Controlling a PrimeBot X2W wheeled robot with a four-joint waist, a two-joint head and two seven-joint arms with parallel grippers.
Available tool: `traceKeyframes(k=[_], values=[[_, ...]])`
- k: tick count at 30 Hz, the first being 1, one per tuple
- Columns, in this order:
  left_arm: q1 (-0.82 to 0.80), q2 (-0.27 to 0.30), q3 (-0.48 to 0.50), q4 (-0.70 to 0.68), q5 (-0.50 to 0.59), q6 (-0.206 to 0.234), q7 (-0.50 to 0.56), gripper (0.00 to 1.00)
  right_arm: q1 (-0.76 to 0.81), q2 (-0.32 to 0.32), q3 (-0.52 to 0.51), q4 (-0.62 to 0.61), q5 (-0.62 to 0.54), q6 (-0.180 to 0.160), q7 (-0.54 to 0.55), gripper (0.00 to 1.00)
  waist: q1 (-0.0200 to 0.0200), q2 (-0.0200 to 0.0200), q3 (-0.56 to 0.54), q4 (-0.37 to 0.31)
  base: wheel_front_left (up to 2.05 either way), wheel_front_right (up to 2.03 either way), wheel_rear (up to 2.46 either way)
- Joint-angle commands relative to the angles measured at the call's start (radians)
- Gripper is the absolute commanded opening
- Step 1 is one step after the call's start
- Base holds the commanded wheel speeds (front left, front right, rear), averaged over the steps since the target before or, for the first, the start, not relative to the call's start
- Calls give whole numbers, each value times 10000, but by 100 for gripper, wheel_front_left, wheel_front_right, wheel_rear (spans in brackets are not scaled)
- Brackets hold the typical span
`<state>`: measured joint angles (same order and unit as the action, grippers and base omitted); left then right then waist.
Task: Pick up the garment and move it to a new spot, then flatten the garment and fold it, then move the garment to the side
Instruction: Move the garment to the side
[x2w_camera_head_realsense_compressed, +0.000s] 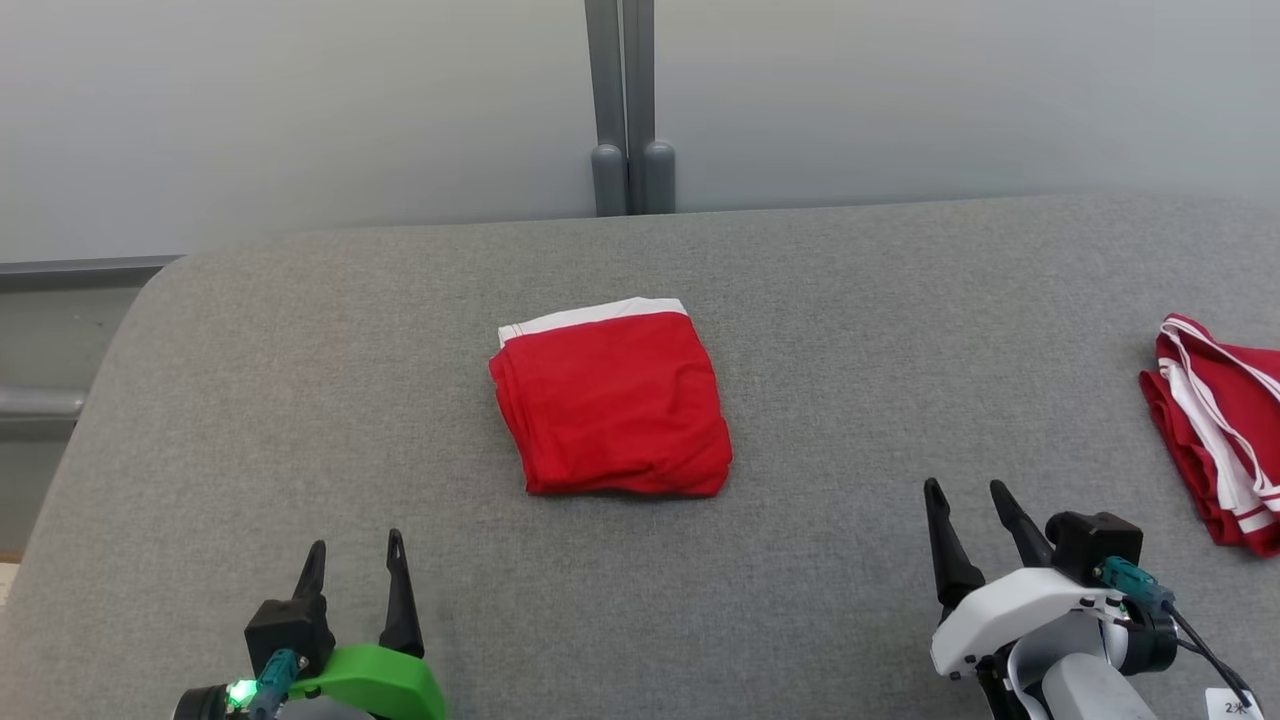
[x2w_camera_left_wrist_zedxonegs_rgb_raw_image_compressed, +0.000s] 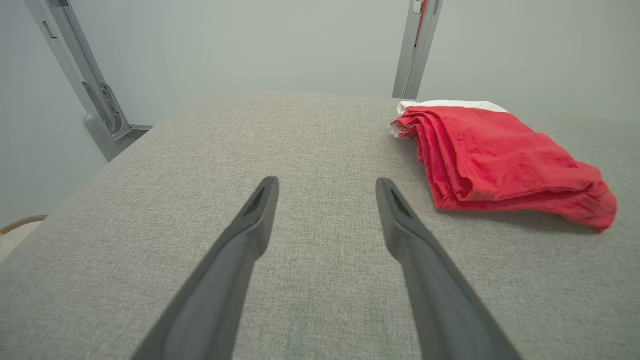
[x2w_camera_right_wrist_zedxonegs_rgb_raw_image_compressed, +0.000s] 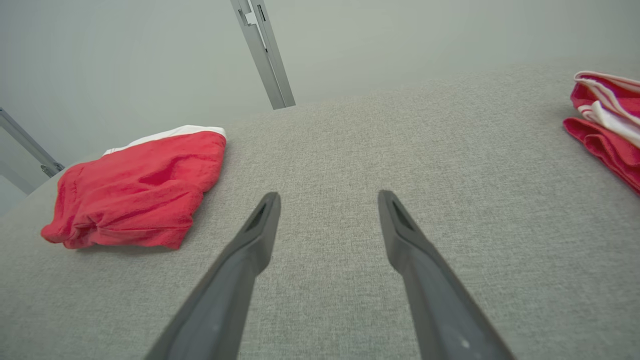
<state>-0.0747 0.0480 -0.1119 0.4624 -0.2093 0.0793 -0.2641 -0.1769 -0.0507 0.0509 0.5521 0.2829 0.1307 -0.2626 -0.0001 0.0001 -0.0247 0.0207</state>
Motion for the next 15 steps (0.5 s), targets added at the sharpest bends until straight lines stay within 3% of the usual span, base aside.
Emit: traceKeyframes(k=[1,15], values=[[150,57,47,-46,-104,34,6,100,103,-10,9,21,59,-2,-25,100,1,-1,-32,62,0,0,0],[113,57,-102,-137,-147,23,6,100,-43,-9,-53,-14,-9,-2,-25,100,1,-1,266,604,0,0,0]])
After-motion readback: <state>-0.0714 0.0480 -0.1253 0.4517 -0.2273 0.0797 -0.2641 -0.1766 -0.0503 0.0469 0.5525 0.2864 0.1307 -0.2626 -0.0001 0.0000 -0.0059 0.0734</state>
